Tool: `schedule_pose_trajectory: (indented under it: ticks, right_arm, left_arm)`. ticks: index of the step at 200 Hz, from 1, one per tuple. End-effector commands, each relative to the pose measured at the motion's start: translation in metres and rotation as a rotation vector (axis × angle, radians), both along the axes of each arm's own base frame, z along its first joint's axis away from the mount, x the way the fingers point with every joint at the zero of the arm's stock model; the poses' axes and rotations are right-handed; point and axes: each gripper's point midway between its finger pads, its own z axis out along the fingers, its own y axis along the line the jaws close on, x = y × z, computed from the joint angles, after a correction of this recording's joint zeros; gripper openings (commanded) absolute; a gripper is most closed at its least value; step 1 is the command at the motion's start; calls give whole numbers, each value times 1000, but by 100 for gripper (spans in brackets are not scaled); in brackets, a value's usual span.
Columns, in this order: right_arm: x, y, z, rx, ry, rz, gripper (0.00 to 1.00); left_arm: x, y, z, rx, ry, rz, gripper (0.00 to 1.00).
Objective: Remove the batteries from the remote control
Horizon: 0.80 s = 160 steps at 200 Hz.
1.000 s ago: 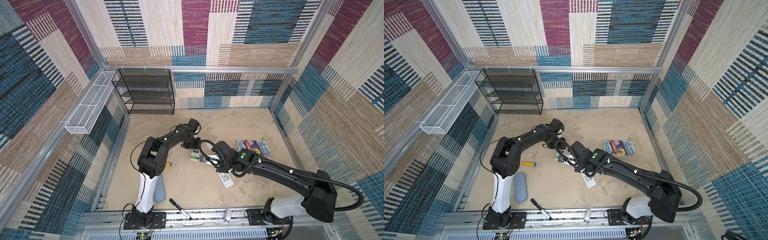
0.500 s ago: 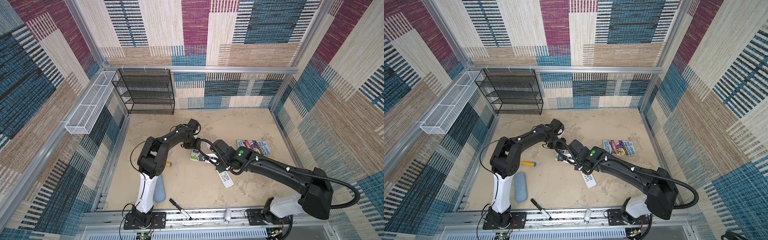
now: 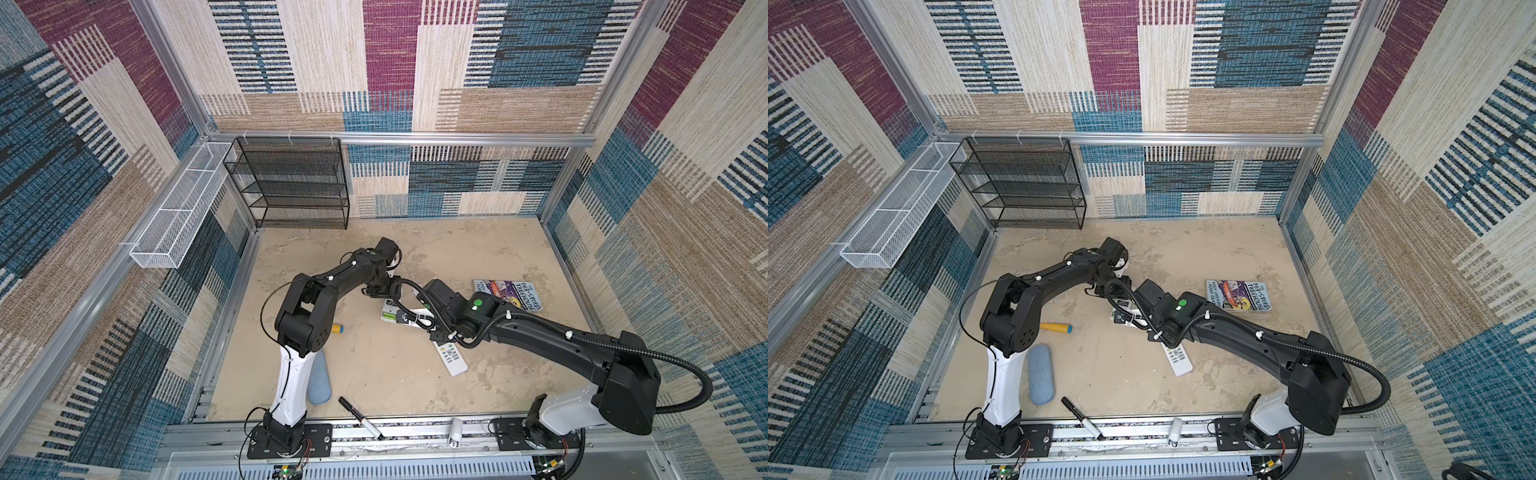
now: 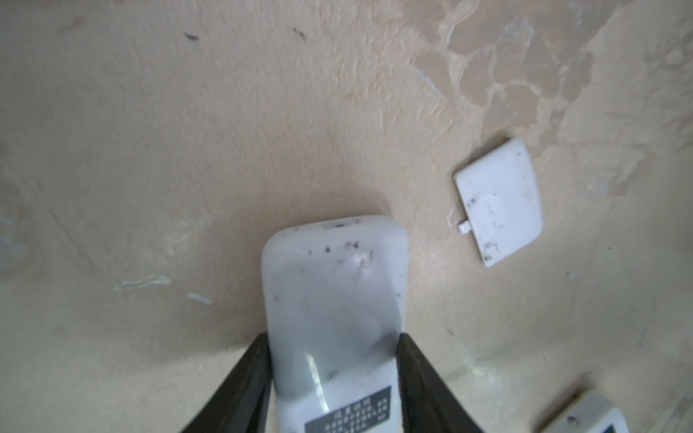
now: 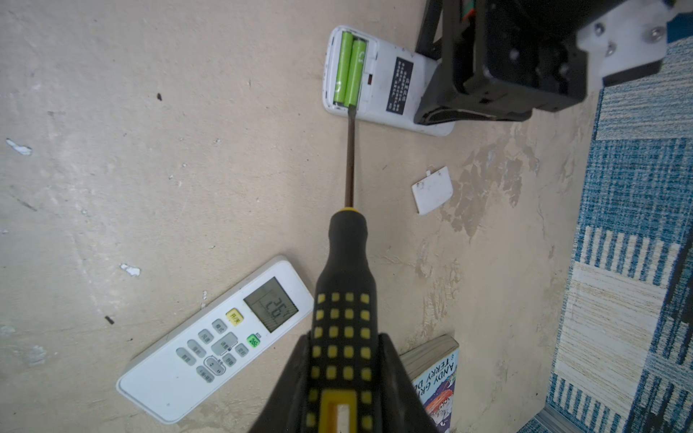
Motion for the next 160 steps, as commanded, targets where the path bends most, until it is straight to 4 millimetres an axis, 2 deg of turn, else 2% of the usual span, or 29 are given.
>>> schedule_pose_trajectory:
  ticks: [1,110,160]
  right_arm:
    - [-2,4,2,20,13,-1,0]
    - [1,1,-2,-23,23,-16,0]
    - [5,2,6,-23,1,-17,0]
  left_arm:
    - [-37,23,-20,119,147,-24,54]
    - [-37,24,-19,127,144,-27,53]
    - [-36,28,-18,148,137,-28,53]
